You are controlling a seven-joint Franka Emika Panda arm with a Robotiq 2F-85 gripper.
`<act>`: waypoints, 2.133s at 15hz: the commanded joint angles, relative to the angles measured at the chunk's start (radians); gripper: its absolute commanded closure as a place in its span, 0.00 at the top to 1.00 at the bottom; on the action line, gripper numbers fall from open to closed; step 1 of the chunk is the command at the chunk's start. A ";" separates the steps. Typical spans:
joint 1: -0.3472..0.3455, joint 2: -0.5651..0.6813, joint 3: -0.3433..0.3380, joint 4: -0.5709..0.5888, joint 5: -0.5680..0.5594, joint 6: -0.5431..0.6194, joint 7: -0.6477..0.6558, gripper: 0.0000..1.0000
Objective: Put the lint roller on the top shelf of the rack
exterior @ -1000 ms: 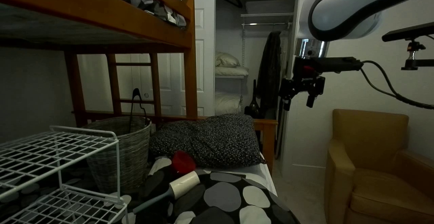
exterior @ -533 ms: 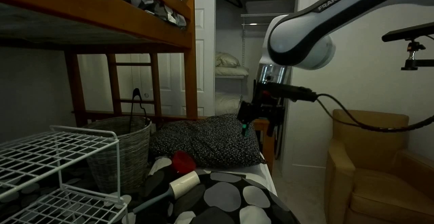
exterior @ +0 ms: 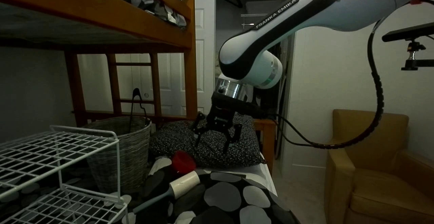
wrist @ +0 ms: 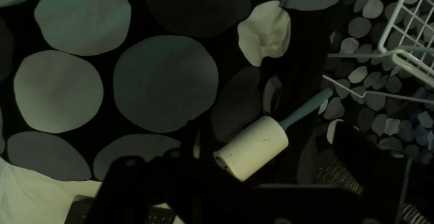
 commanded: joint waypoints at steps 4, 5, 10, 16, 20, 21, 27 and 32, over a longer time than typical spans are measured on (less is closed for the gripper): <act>0.038 0.055 -0.010 0.029 -0.063 0.062 0.243 1.00; 0.050 0.095 -0.006 0.039 -0.081 0.104 0.315 1.00; 0.218 0.281 -0.119 0.141 -0.215 0.233 0.694 1.00; 0.335 0.553 -0.138 0.483 -0.236 0.153 1.072 1.00; 0.322 0.546 -0.116 0.473 -0.232 0.158 1.037 1.00; 0.321 0.554 -0.117 0.484 -0.232 0.154 1.038 1.00; 0.343 0.662 -0.137 0.521 -0.249 0.326 1.049 1.00; 0.351 0.734 -0.164 0.565 -0.247 0.409 1.050 0.87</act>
